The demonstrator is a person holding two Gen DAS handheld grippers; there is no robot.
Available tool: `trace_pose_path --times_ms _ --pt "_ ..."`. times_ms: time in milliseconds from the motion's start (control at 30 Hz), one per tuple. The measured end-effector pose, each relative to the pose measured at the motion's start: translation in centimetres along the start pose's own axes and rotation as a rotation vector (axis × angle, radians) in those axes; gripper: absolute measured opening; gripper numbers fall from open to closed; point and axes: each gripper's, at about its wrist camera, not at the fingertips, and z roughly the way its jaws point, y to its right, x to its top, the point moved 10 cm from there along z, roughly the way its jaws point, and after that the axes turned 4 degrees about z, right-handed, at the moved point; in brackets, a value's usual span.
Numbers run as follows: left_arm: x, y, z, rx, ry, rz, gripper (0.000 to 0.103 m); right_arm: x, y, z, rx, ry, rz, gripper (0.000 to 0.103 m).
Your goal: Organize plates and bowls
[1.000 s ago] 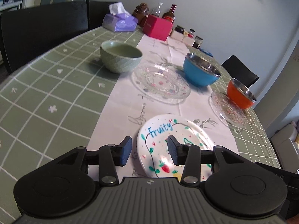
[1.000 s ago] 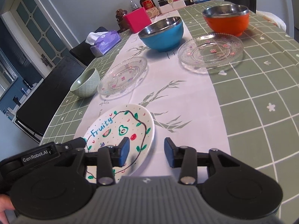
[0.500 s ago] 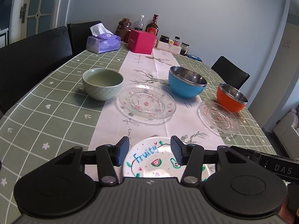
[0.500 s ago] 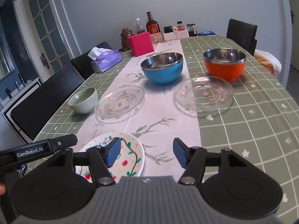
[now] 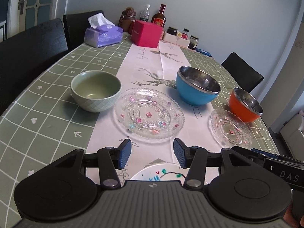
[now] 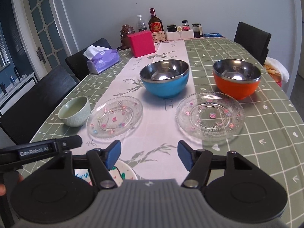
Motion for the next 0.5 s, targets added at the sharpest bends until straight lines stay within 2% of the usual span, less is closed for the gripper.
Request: trace_pose_path --times_ms 367,500 --pt "1.9 -2.0 3.8 0.022 -0.033 -0.059 0.056 1.8 0.3 5.8 0.011 -0.1 0.072 0.064" --pt "1.7 -2.9 5.4 0.032 -0.064 -0.091 0.045 2.0 0.1 8.1 0.024 -0.13 0.091 0.058"
